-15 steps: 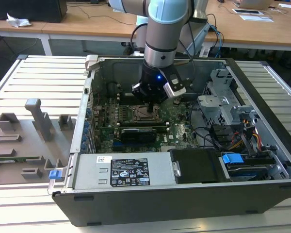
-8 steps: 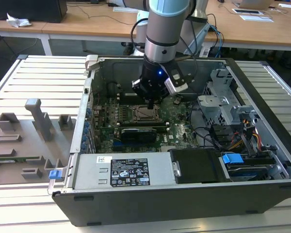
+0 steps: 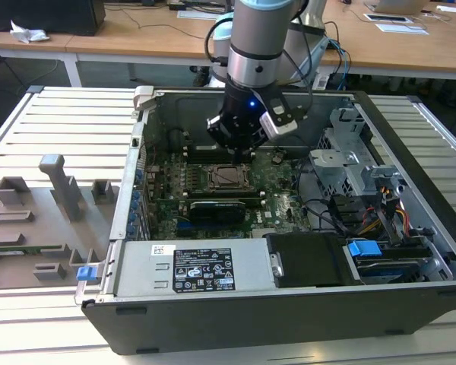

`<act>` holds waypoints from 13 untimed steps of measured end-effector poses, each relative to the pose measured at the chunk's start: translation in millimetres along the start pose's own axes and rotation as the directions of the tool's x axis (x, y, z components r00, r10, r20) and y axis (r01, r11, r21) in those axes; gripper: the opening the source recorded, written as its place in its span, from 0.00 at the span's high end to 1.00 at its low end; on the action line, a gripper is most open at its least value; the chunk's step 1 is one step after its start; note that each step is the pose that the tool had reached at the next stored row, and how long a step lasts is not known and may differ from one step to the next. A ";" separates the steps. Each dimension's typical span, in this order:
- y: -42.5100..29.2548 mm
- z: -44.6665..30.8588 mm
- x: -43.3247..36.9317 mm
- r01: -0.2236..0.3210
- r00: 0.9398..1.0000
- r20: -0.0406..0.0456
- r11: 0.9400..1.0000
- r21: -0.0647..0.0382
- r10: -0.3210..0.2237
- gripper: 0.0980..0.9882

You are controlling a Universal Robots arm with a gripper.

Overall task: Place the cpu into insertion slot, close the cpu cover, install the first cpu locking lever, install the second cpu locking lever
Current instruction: 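Install the first cpu locking lever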

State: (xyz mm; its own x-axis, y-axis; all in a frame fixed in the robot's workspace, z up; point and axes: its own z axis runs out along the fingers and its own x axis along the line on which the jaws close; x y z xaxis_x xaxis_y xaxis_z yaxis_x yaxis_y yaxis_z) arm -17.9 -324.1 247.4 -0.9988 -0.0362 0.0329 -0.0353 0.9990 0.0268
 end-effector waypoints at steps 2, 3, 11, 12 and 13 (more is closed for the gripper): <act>0.1 -3.1 0.1 0.000 1.000 0.000 1.000 0.000 0.000 0.99; 0.1 -4.9 0.2 0.000 1.000 0.000 1.000 0.000 0.000 0.99; 0.3 -11.5 0.4 0.000 1.000 0.000 1.000 0.000 0.000 0.99; 0.3 -11.5 0.4 0.000 1.000 0.000 1.000 0.000 0.000 0.99; 0.3 -11.5 0.4 0.000 1.000 0.000 1.000 0.000 0.000 0.99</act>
State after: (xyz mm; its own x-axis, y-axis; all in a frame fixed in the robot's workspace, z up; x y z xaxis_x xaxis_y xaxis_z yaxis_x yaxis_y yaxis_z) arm -17.9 -324.1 258.9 -0.9988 -0.0363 0.0329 -0.0354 0.9990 0.0269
